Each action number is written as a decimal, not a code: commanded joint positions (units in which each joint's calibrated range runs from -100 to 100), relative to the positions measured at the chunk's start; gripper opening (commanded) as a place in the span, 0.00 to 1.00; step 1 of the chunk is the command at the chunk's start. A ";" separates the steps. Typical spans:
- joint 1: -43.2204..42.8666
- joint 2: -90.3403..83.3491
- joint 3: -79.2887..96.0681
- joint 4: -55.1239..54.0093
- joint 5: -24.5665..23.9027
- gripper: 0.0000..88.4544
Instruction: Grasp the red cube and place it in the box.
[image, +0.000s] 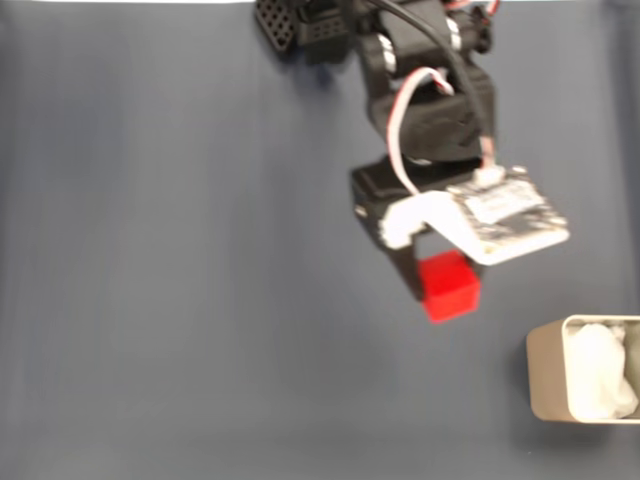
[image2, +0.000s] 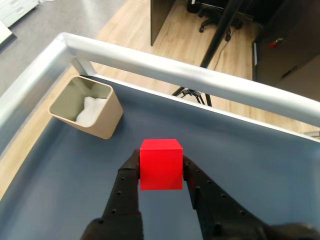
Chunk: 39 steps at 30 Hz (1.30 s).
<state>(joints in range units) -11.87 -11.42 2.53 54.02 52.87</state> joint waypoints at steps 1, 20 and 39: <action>-2.48 3.27 -7.82 -1.56 -0.54 0.11; -9.37 24.68 -31.18 -2.79 -0.83 0.11; -13.27 39.67 -49.06 -3.28 -1.03 0.10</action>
<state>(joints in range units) -24.55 28.01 -42.04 51.87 51.84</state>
